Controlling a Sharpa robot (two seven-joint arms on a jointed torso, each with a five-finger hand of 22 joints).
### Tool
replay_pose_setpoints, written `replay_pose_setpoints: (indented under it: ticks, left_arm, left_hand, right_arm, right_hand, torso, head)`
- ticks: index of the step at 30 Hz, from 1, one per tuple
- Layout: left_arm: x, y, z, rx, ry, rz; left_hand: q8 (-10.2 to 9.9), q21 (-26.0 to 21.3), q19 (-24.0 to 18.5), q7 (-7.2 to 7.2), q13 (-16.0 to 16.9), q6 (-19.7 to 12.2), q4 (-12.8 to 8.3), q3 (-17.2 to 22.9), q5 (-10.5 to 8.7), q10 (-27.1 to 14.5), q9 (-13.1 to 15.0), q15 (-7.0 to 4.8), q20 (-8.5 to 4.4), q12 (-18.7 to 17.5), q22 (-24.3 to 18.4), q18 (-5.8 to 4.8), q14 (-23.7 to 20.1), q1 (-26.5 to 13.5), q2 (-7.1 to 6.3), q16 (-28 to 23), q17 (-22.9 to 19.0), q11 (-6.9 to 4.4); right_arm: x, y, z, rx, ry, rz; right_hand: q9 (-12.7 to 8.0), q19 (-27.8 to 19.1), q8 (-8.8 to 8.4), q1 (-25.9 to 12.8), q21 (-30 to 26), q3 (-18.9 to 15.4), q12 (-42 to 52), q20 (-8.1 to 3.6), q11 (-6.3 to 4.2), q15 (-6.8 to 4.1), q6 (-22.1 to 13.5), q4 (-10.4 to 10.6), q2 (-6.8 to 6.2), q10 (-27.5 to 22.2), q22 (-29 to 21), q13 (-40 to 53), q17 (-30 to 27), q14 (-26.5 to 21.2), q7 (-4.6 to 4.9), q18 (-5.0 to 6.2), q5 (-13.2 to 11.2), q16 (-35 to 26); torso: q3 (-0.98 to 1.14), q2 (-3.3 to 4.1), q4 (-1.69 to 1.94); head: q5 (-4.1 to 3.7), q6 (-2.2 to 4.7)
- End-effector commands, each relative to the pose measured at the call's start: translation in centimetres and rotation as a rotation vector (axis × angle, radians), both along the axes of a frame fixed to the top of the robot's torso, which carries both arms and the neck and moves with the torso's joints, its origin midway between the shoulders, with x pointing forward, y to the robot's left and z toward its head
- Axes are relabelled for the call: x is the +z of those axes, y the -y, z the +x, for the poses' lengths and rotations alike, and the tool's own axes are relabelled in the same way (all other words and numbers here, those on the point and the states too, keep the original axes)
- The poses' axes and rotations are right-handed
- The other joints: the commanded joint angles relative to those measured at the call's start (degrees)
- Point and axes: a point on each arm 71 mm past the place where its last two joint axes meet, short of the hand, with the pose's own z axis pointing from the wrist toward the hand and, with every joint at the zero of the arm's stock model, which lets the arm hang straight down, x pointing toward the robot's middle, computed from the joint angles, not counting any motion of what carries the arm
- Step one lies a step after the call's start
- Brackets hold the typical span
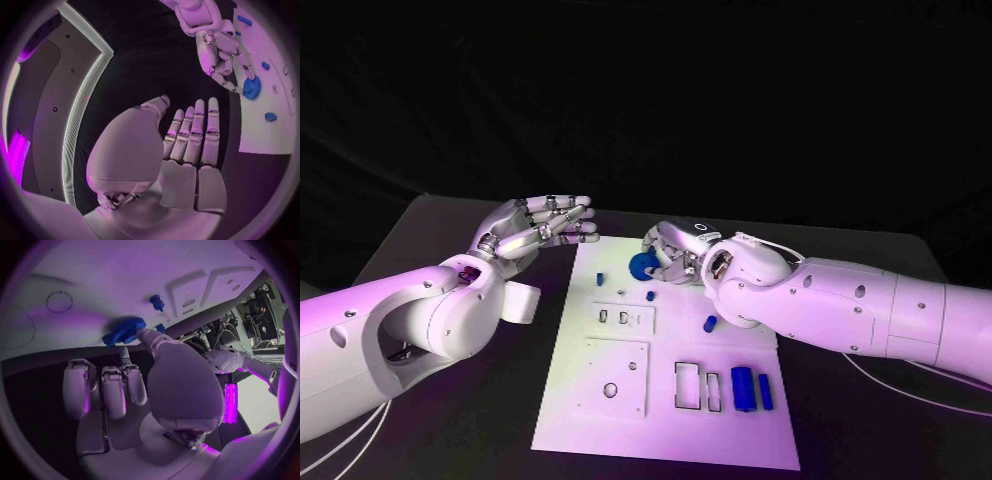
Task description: Assemble the parts on the task board
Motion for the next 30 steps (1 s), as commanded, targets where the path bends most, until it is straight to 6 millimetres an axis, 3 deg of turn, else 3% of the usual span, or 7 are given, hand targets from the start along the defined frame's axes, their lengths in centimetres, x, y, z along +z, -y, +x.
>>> replay_pose_setpoints:
  ticks: [1, 18, 20, 23, 30]
  left_arm:
    - [0.1, 0.2, 0.0, -0.018, 0.005, -0.010]
    - [0.1, 0.2, 0.0, -0.017, 0.005, -0.010]
    - [0.1, 0.1, 0.0, -0.016, 0.005, -0.009]
    - [0.1, 0.0, 0.0, -0.013, 0.005, -0.008]
    - [0.0, -0.2, 0.2, -0.006, 0.006, -0.007]
  left_hand:
    - [-0.31, 0.04, 0.26, 2.83, 0.03, -0.27, -0.12, 0.32, -0.26, -0.25, -0.06, 0.23, 0.22, -0.33, -0.06, 0.73, -0.09, -0.67, -0.12, -0.34, 0.06, 0.09]
    - [-0.31, 0.04, 0.26, 2.83, 0.03, -0.27, -0.12, 0.32, -0.26, -0.25, -0.06, 0.23, 0.22, -0.33, -0.06, 0.73, -0.09, -0.67, -0.12, -0.34, 0.06, 0.09]
    - [-0.31, 0.04, 0.26, 2.83, 0.03, -0.27, -0.12, 0.32, -0.26, -0.25, -0.06, 0.23, 0.22, -0.33, -0.06, 0.73, -0.09, -0.67, -0.12, -0.34, 0.06, 0.09]
    - [-0.31, 0.04, 0.26, 2.83, 0.03, -0.27, -0.12, 0.32, -0.26, -0.25, -0.06, 0.23, 0.22, -0.33, -0.06, 0.73, -0.09, -0.67, -0.12, -0.34, 0.06, 0.09]
    - [-0.31, 0.04, 0.26, 2.83, 0.03, -0.27, -0.12, 0.32, -0.26, -0.25, -0.06, 0.23, 0.22, -0.33, -0.06, 0.73, -0.09, -0.67, -0.12, -0.34, 0.06, 0.09]
  right_arm:
    - [-0.1, 0.1, 0.0, 0.002, -0.012, -0.009]
    - [0.1, 1.3, -0.5, -0.008, -0.008, 0.032]
    - [0.5, 2.5, -0.8, -0.027, 0.004, 0.076]
    - [1.1, 4.3, -1.2, -0.046, -0.003, 0.138]
    - [2.4, 10.1, -2.4, -0.052, -0.089, 0.288]
  right_hand:
    - [-0.20, -0.07, -0.58, -0.97, -0.28, -0.67, -0.47, 0.50, 0.57, 0.38, -0.64, 0.27, -0.29, -0.21, 3.43, 6.76, 14.02, 5.80, 0.14, -0.83, 0.67, 0.19]
    - [-0.20, 0.13, -1.10, -2.31, -0.11, -2.18, -0.10, 0.67, 0.57, 0.47, -0.05, 1.56, 0.53, 0.10, 3.79, 7.19, 14.23, 5.85, 0.10, -0.88, 2.50, 0.25]
    - [-0.14, 0.19, -1.11, -2.11, -0.08, -1.84, 0.16, 0.59, 0.47, 0.37, 0.43, 1.56, 0.81, 0.35, 3.88, 7.49, 14.30, 5.86, 0.00, -0.89, 4.26, 0.26]
    - [-0.12, 0.09, -1.15, -1.63, -0.23, -1.53, 0.19, 0.54, 0.41, 0.32, 0.65, 1.19, 0.76, 0.39, 3.74, 7.53, 14.08, 5.81, -0.05, -0.84, 4.57, 0.21]
    - [-0.17, -1.22, -1.66, 0.41, -2.02, -0.33, -0.82, 0.54, 0.52, 0.37, 0.83, -0.90, 0.25, -0.60, 2.00, 6.46, 12.72, 5.49, 0.10, -0.36, 1.98, -0.14]
  torso:
    - [0.02, 0.00, 0.04]
    - [0.10, -0.02, 0.06]
    - [0.12, -0.11, -0.04]
    - [0.16, -0.17, -0.23]
    - [0.74, -0.62, -1.34]
  head:
    - [-0.01, 0.01]
    - [0.07, 0.10]
    - [-0.01, 0.20]
    - [-0.26, 0.35]
    - [-0.62, 0.59]
